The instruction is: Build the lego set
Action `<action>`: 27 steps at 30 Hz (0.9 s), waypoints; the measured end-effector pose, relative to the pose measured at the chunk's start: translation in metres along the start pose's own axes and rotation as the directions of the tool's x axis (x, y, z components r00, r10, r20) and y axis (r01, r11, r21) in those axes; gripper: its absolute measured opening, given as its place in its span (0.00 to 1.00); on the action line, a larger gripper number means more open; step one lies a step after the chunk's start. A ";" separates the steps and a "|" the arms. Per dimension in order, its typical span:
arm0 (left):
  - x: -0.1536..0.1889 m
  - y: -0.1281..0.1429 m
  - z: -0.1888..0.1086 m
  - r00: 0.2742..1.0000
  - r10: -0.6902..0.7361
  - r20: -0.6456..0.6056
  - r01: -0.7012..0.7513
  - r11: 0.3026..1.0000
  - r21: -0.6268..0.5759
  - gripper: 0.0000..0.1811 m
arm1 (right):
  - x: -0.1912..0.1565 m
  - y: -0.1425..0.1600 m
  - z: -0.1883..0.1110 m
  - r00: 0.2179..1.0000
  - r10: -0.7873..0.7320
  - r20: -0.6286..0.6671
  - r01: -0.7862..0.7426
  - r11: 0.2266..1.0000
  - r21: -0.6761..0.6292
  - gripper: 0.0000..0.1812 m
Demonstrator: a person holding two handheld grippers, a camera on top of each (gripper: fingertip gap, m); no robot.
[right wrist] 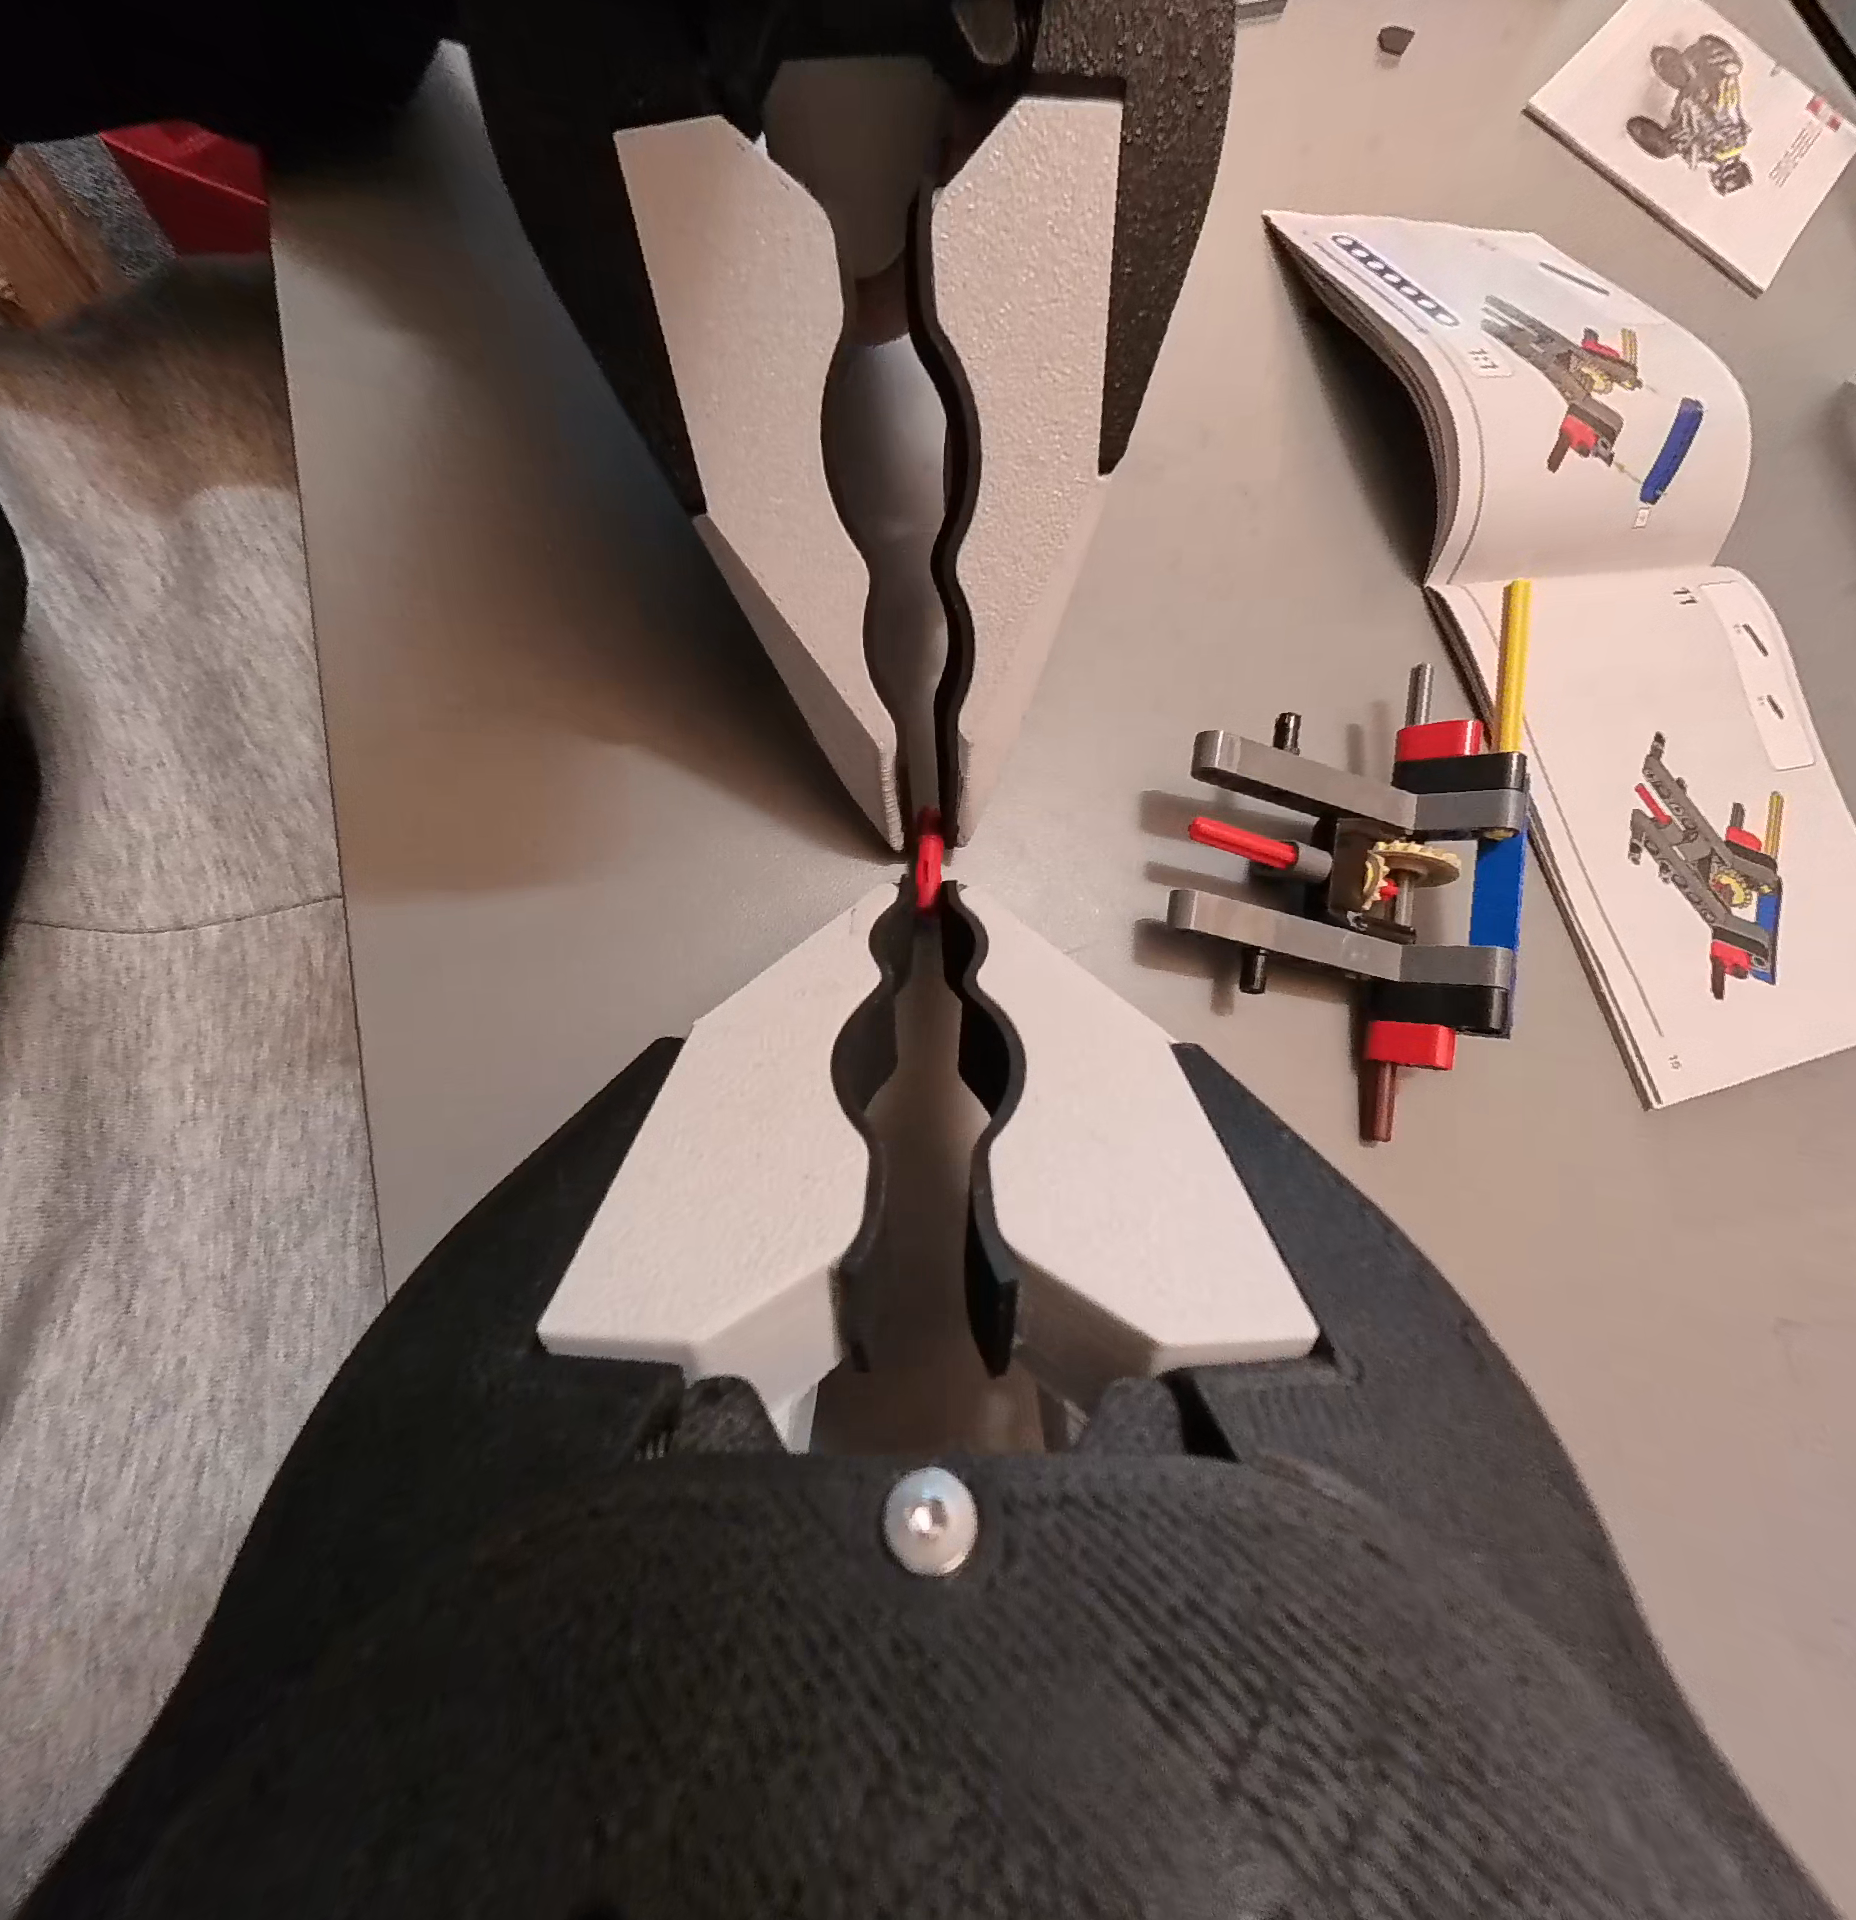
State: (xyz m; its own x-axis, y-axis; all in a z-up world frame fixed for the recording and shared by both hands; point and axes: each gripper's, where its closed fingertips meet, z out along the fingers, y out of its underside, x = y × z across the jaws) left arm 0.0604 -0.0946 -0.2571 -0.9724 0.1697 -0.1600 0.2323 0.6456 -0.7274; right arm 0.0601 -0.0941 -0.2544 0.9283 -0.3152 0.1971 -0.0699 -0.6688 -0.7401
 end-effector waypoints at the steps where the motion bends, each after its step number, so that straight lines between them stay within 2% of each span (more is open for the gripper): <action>1: 0.000 0.000 0.000 1.000 -0.004 -0.003 0.004 1.000 0.003 0.02 | 0.000 0.000 0.000 1.000 0.000 0.000 0.000 1.000 0.000 0.01; 18: -0.002 0.003 -0.003 0.999 -0.033 -0.019 0.033 0.999 0.000 0.01 | 0.000 0.000 0.000 1.000 0.002 0.001 -0.002 1.000 0.001 0.02; 20: -0.005 0.007 -0.007 0.999 -0.043 -0.009 0.043 0.999 -0.010 0.01 | 0.004 0.000 -0.001 1.000 -0.001 -0.031 0.001 1.000 0.003 0.05; 23: -0.025 0.028 -0.025 0.992 -0.089 0.087 0.095 0.993 -0.070 0.01 | 0.003 -0.001 -0.001 0.999 -0.016 -0.033 0.016 1.000 0.006 0.04; 27: -0.054 0.064 -0.074 0.940 -0.228 0.255 0.255 0.964 -0.079 0.01 | 0.001 -0.001 -0.001 1.000 -0.020 -0.022 0.020 1.000 0.005 0.02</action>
State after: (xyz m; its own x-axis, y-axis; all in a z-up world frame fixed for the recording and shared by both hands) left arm 0.1289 -0.0079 -0.2457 -0.9718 -0.1780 -0.1547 -0.0229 0.7241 -0.6893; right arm 0.0610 -0.0945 -0.2532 0.9212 -0.3166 0.2261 -0.0492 -0.6713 -0.7395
